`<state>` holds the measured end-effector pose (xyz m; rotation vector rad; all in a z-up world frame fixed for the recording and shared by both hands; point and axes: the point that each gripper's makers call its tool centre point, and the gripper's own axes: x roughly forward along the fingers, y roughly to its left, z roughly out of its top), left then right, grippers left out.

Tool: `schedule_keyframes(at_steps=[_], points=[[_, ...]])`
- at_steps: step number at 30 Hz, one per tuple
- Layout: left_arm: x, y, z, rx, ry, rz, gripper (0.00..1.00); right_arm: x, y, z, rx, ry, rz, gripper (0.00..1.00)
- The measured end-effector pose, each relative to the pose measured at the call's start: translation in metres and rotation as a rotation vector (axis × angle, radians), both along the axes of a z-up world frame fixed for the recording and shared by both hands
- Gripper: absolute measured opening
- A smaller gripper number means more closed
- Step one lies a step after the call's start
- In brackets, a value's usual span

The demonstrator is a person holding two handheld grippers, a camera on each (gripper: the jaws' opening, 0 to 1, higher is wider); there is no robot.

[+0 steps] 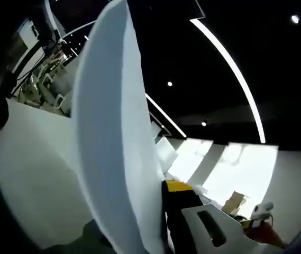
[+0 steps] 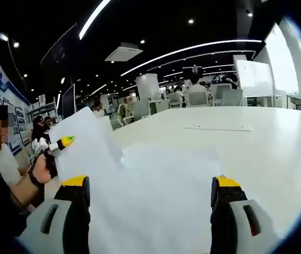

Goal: Organize the stack of printing papers by aligning and flattening the scattered papers on the table

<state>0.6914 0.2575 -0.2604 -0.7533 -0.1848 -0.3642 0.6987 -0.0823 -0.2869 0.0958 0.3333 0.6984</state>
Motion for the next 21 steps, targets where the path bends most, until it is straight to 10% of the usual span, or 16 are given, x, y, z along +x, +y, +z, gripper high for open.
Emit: schedule_keyframes(at_steps=[21], points=[[0.001,-0.002,0.000,0.009,0.002,-0.005,0.06,0.012,-0.025,-0.022,-0.143,-0.016,-0.068,0.90]])
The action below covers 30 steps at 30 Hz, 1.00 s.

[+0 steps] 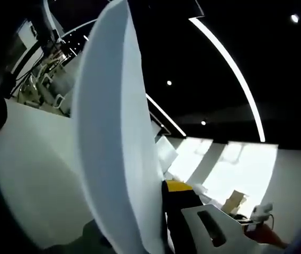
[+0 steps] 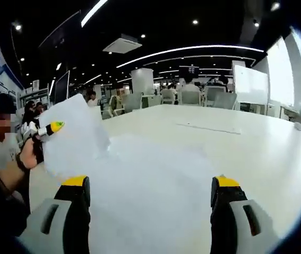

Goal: Organize the stack of printing papers by aligning and flattening the scattered papers on the table

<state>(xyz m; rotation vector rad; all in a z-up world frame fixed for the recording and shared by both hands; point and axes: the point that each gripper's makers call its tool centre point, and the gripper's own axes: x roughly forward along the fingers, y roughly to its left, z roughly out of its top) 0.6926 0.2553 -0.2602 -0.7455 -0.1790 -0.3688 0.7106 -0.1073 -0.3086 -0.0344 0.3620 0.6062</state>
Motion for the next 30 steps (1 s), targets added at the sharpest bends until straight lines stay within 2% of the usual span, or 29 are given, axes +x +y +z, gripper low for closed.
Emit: schedule_keyframes(at_steps=[7,16,22,25,30], points=[[0.000,0.002,0.000,-0.002,-0.001,-0.002,0.06,0.004,-0.004,-0.015,0.017,0.039,-0.015,0.90],[0.000,0.002,0.000,-0.002,0.001,-0.002,0.06,0.011,-0.012,-0.026,0.019,0.058,-0.040,0.89],[0.000,0.002,0.000,-0.004,0.003,-0.002,0.06,0.021,-0.020,-0.028,0.037,0.031,-0.083,0.87],[0.000,0.001,0.000,-0.001,0.006,-0.002,0.06,0.026,-0.024,-0.036,-0.002,0.041,-0.094,0.87],[0.000,0.000,0.000,0.006,0.009,-0.001,0.06,0.027,-0.022,-0.038,-0.014,0.040,-0.085,0.87]])
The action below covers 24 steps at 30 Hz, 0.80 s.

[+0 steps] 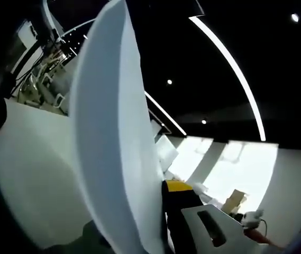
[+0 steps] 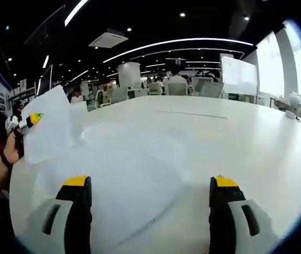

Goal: Organize the stack of printing papers by aligning and flattening the scattered papers on the table

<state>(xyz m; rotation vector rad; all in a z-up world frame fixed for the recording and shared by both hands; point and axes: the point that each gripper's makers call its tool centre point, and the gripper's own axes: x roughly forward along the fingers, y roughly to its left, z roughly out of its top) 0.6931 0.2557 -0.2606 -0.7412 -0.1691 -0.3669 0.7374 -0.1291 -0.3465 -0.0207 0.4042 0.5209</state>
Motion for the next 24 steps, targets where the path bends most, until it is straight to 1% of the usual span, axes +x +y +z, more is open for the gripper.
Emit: schedule_keyframes(at_steps=[6,12,16,19,24], points=[[0.0004,0.0003,-0.0003,0.005,0.002,0.001,0.06,0.0008,-0.0008,-0.0032,-0.003,0.005,0.000,0.88],[-0.0006,0.0002,-0.0002,0.002,0.002,0.002,0.06,0.0015,-0.0023,-0.0020,0.011,-0.005,-0.007,0.87],[-0.0006,0.0010,-0.0005,0.001,0.001,0.003,0.06,0.0023,-0.0049,-0.0025,0.003,-0.014,-0.017,0.87],[-0.0006,0.0020,-0.0006,-0.001,0.001,0.003,0.06,0.0021,-0.0029,-0.0010,0.014,-0.020,-0.009,0.87],[-0.0007,0.0026,-0.0006,-0.006,-0.001,0.003,0.06,0.0025,-0.0027,-0.0015,0.007,-0.023,-0.009,0.86]])
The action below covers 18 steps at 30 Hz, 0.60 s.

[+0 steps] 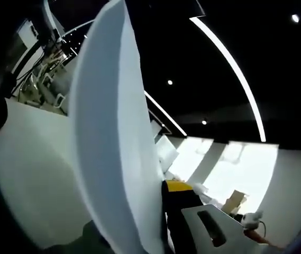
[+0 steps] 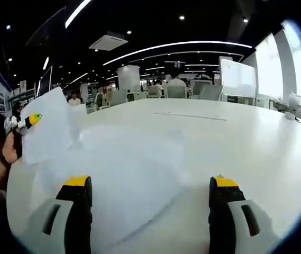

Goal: Organize the stack of printing papers by aligning and flattening the scattered papers on the table

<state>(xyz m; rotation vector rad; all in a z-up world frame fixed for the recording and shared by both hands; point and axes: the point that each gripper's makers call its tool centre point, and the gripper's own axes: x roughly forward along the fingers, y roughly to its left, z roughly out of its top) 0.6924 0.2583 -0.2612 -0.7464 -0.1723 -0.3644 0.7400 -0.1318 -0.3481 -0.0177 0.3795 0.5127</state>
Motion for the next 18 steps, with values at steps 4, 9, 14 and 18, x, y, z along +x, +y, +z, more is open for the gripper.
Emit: schedule_keyframes(at_steps=[4,9,14,18], points=[[-0.0002,0.0002,0.0001,-0.002,-0.001,-0.001,0.06,0.0000,0.0036,0.0074,0.045,-0.027,0.011,0.86],[-0.0006,-0.0003,0.0004,-0.004,-0.002,-0.002,0.06,-0.0006,0.0039,0.0047,0.030,-0.019,0.014,0.86],[-0.0008,-0.0016,0.0004,-0.001,-0.001,-0.003,0.06,-0.0002,0.0048,0.0047,0.029,-0.019,0.015,0.86],[-0.0009,-0.0018,0.0004,-0.002,0.000,-0.003,0.06,-0.0004,0.0074,0.0052,0.025,-0.023,0.020,0.88]])
